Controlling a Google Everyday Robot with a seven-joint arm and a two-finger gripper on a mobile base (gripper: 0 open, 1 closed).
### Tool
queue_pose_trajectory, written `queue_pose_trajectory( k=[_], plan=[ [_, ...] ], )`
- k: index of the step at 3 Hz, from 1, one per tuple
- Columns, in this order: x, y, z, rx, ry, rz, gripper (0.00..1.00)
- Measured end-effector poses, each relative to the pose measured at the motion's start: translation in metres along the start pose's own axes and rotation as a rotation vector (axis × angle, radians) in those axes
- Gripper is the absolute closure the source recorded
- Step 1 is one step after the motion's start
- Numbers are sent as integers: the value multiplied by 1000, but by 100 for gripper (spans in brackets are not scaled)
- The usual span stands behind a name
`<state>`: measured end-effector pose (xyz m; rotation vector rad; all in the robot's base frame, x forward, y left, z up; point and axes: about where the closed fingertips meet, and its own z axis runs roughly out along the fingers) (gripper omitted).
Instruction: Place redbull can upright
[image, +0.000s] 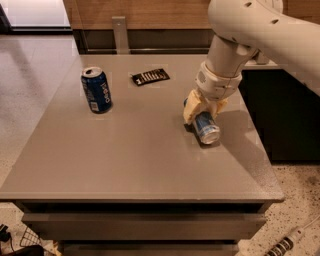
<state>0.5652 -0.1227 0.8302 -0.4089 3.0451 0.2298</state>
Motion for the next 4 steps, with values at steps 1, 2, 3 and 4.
queue_pose_trajectory(
  k=[1,2,3,4],
  plan=[
    [-18,-16,-31,27,-142,-47,100],
    [-33,-28,-76,50,-386,-159,100],
    [-40,-31,-103,37,-563,-228,100],
    [-44,-33,-109,-33,-726,-270,100]
  ],
)
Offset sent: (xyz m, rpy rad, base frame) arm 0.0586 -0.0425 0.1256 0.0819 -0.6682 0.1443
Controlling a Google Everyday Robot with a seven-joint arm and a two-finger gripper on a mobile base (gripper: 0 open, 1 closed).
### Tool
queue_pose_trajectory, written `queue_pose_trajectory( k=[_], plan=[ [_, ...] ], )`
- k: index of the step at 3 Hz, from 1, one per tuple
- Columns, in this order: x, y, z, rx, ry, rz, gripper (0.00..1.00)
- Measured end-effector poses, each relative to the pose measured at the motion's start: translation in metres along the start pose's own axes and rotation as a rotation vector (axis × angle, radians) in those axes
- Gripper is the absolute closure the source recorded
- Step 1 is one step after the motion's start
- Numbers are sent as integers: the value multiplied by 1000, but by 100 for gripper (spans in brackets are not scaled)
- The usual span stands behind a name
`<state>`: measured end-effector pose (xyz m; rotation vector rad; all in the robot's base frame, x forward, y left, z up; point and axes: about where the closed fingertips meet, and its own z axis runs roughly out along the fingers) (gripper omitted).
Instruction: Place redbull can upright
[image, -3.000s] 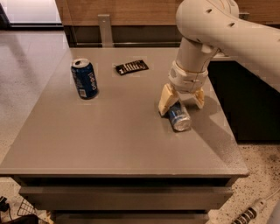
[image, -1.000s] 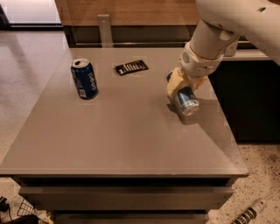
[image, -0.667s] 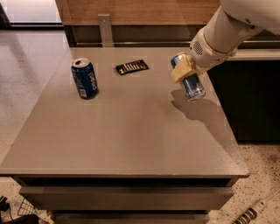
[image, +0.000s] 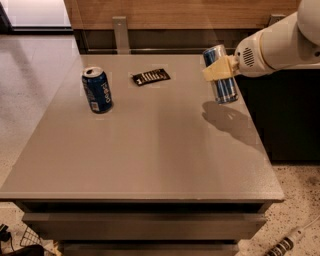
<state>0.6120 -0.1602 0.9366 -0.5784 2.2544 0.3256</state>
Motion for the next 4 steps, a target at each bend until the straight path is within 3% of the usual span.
queue_pose_trajectory(
  k=[1,2,3,4],
  plan=[
    [-14,-8,4,-89,-189,34,100],
    [-5,-17,0,-223,-332,95,100],
    [8,-8,-20,-343,-484,17,100],
    [21,5,-33,-354,-557,-106,100]
  ],
)
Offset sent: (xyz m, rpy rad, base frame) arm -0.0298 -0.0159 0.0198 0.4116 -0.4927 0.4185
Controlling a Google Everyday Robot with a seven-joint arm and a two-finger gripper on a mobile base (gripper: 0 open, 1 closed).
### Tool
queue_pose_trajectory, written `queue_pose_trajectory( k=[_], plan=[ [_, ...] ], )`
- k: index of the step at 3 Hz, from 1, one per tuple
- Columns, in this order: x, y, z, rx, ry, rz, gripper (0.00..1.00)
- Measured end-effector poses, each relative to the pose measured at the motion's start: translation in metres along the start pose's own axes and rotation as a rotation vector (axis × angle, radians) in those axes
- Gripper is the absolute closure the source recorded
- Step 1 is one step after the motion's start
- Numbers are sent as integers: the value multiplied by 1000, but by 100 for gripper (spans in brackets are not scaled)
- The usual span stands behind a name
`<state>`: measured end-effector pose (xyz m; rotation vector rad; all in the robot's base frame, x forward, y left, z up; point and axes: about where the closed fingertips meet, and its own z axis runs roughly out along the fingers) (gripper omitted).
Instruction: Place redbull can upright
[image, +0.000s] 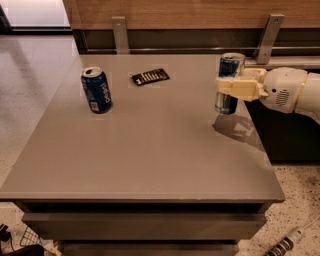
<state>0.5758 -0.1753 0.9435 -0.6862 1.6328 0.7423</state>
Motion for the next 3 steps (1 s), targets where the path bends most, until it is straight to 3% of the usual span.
queue_pose_trajectory(
  k=[1,2,3],
  plan=[
    [6,22,-1,-34,-28,-122,100],
    [13,35,6,-78,-36,-173,100],
    [21,49,17,-137,-37,-188,100]
  ],
)
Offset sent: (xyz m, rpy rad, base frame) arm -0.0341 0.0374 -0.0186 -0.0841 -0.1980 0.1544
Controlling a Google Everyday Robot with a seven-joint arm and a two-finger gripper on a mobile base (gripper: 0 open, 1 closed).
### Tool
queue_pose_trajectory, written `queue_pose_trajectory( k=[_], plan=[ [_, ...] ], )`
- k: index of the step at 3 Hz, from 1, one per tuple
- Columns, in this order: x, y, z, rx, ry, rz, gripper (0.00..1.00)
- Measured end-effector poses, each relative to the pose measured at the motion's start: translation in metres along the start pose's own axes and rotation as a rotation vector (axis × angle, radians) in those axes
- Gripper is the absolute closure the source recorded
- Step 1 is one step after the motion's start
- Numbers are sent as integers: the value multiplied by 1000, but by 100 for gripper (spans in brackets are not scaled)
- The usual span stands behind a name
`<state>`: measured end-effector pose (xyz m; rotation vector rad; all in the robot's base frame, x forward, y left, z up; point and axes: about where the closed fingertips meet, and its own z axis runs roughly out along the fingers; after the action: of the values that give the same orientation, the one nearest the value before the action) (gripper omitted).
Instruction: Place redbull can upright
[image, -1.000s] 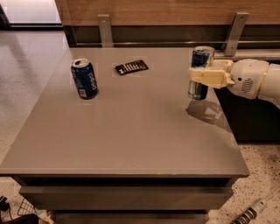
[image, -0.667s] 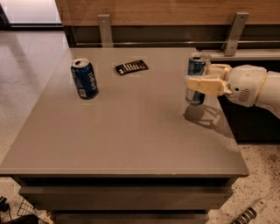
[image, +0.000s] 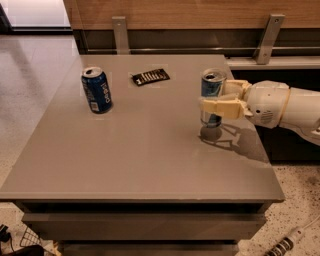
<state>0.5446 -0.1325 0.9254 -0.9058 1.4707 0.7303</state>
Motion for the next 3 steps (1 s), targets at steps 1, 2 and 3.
queue_pose_trajectory(
  k=[1,2,3],
  plan=[
    [7,8,7,-34,-7,9,100],
    [29,26,7,-63,-46,36,100],
    [33,33,7,-68,-38,36,100]
  ],
)
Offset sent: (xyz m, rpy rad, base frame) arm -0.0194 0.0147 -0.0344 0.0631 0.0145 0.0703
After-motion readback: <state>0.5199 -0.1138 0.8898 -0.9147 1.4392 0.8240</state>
